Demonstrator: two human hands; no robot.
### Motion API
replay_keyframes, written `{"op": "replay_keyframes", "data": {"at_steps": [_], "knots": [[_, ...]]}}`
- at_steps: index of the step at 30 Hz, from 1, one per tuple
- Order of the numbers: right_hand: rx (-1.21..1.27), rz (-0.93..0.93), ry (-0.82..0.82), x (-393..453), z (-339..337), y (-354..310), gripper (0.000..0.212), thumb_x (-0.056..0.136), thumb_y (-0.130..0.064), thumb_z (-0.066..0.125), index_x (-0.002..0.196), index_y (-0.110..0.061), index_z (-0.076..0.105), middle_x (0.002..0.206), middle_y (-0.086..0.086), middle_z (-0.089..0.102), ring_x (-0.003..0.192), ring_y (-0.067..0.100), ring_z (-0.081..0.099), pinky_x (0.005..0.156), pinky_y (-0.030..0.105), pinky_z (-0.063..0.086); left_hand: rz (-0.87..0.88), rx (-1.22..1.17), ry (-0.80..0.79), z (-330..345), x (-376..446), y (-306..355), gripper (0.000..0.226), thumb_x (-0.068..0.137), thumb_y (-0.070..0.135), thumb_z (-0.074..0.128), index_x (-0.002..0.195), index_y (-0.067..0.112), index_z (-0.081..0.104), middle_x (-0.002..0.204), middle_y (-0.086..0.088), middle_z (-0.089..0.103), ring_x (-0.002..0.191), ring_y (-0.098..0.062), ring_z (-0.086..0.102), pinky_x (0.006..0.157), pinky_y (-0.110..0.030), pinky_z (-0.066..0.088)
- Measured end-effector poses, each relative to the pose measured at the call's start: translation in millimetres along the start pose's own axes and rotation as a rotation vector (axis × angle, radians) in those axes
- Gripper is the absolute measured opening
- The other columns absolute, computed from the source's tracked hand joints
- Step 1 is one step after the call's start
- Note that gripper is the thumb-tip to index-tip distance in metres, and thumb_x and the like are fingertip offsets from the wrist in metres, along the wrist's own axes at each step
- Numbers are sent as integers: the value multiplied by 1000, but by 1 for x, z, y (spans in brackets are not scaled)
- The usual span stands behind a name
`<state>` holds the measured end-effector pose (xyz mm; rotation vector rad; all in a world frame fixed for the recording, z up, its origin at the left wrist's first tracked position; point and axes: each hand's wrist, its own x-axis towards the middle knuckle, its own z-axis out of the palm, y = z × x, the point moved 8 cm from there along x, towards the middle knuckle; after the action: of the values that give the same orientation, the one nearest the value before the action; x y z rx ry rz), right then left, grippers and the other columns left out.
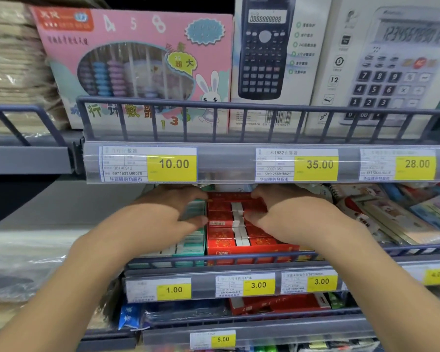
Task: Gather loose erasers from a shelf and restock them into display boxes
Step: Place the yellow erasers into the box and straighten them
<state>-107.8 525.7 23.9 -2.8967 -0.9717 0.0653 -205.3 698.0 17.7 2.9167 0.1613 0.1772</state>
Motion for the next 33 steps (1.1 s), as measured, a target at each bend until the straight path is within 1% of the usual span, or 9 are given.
{"op": "replay_keyframes", "data": {"at_steps": [3,6,11,16,20,25,27,30,33], "knots": [[63,-95,37,5,-1,-8,55,93,-64,51,141,-38,46,138,-6,58,107,19,58,83,31,45,-48,63,-71,-8,-15,-17,52,92,62,63,140,56,43,147,18,52,129,-10,52,111,-32,43],[195,-188,-61,15,7,-19,52,87,-63,62,135,-47,52,138,-13,56,119,15,55,92,28,44,-92,126,-174,-8,-22,-22,62,92,60,67,147,51,42,153,18,44,135,-9,44,113,-26,37],[260,-236,-22,27,15,-22,41,85,-56,69,125,-46,62,124,-13,62,108,12,57,86,26,46,-96,223,-248,-5,-17,-8,47,104,39,58,149,31,49,152,4,49,137,-17,47,108,-26,39],[256,-249,14,27,17,-22,44,87,-58,66,128,-47,59,124,-15,59,108,10,55,84,24,44,-100,243,-248,-8,-16,-5,44,107,31,54,151,30,48,153,2,47,139,-19,45,110,-28,37],[344,-271,54,22,11,-37,40,86,-62,62,124,-53,55,103,-31,52,96,3,52,75,18,39,-91,236,-235,-6,-16,-13,50,103,36,60,151,33,46,151,5,48,137,-18,45,111,-30,38],[237,-408,-57,24,16,-86,41,91,-54,60,131,-46,53,132,-14,57,109,13,60,92,31,50,-108,245,-189,-7,-13,-29,58,98,34,65,152,40,45,155,8,46,141,-17,42,117,-33,36],[172,-436,-73,27,20,-100,40,92,-47,63,131,-39,58,133,-8,56,116,19,58,98,36,50,-109,261,-200,-4,-12,-33,58,98,32,64,152,40,45,158,7,43,143,-18,41,117,-32,35],[99,-459,-64,33,26,-110,37,90,-37,67,127,-34,64,129,-5,57,118,21,55,92,29,44,-112,285,-207,0,-12,-37,53,100,34,62,151,40,47,160,7,43,143,-20,43,117,-33,36],[62,-448,-58,38,29,-116,38,88,-29,69,126,-31,65,127,-4,57,118,21,55,91,28,43,-89,304,-198,1,-11,-40,50,101,37,60,149,41,49,160,9,44,142,-21,45,118,-33,35]]}}
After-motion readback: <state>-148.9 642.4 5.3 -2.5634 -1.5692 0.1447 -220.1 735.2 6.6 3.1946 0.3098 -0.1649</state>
